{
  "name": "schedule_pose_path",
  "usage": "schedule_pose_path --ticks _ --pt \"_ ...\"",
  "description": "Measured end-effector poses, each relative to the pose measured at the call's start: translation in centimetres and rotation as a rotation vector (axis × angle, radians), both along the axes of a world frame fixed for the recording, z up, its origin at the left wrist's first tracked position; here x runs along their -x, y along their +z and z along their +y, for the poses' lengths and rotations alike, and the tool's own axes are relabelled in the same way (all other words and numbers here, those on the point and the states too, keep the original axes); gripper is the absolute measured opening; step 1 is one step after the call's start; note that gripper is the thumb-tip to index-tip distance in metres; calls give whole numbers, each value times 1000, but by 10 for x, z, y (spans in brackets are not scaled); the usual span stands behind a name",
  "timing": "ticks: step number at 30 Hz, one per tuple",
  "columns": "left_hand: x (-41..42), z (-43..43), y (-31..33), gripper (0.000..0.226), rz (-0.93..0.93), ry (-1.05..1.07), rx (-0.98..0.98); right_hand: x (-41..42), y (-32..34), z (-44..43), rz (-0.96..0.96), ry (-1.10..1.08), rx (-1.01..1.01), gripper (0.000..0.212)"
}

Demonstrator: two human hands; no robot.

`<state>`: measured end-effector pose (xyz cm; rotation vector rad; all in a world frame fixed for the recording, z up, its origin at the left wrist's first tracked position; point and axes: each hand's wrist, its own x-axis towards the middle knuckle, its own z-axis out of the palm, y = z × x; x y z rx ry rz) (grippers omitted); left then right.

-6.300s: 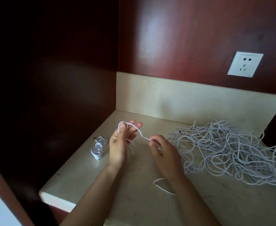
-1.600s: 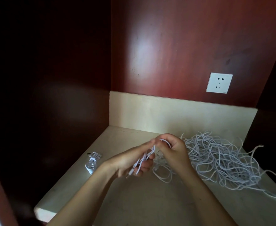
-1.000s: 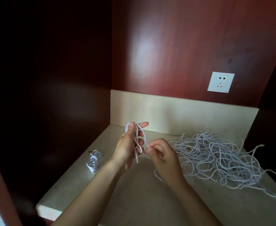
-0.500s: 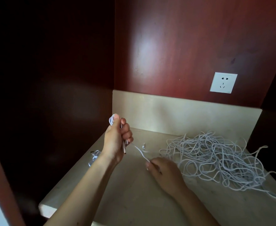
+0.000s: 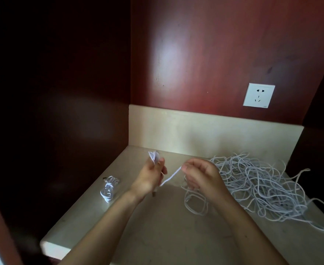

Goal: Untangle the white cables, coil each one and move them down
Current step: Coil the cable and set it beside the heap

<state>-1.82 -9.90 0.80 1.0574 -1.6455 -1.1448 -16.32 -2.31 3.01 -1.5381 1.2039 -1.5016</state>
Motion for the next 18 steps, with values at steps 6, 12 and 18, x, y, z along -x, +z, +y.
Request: schedule_pose_path --ticks 6,12,18 --pt "5 22 0 58 10 -422 -380 11 0 -4 61 -71 48 30" --pt "8 34 6 72 150 -675 -586 8 -7 -12 96 -146 103 20" --pt "5 39 4 46 140 -584 -392 6 -17 -18 24 -187 121 16"
